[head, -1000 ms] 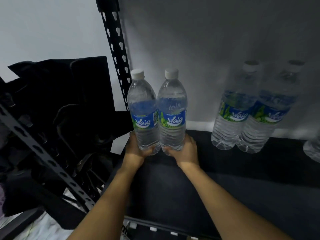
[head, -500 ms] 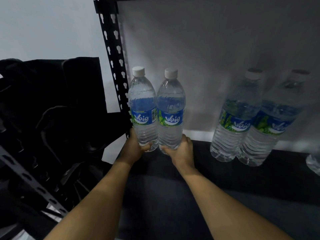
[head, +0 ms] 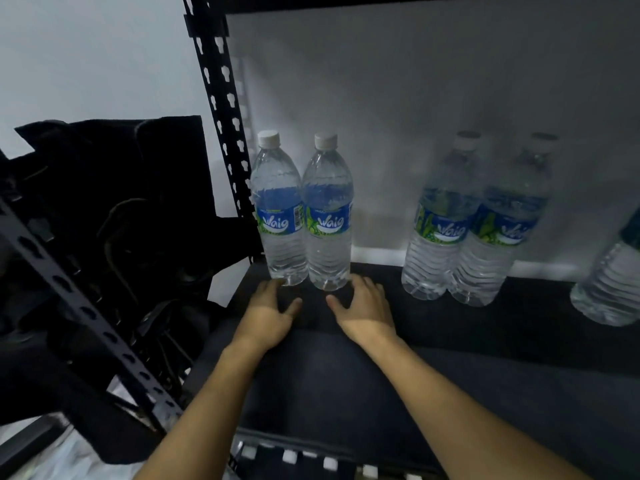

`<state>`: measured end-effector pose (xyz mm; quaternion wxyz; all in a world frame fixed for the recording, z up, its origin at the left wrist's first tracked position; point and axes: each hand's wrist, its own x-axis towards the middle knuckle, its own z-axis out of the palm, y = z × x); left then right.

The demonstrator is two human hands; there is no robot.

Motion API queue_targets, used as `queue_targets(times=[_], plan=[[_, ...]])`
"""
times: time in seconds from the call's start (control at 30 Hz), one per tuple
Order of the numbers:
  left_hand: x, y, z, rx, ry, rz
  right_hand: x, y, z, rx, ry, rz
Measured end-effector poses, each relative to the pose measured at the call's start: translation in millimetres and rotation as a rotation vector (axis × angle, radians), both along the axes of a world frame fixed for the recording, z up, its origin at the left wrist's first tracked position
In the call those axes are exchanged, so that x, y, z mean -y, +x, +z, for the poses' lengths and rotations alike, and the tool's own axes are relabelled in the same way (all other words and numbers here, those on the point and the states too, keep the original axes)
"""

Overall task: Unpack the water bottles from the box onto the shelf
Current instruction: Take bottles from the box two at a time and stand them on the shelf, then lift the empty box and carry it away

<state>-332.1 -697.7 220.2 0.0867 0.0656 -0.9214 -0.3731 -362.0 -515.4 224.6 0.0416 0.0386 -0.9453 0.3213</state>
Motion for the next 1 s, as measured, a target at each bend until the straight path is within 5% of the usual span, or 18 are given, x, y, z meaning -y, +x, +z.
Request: queue_targets(times=[0.43, 1.0], plan=[[-72.5, 147.7, -5.3, 0.025, -0.228, -0.162, -86.3, 182.8, 6.6, 0.013, 0.175, 0.022], [-178.2, 265.8, -68.4, 0.294, 0.024, -0.183, -204.5, 316.1, -57.5, 0.225, -0.011, -0.173]])
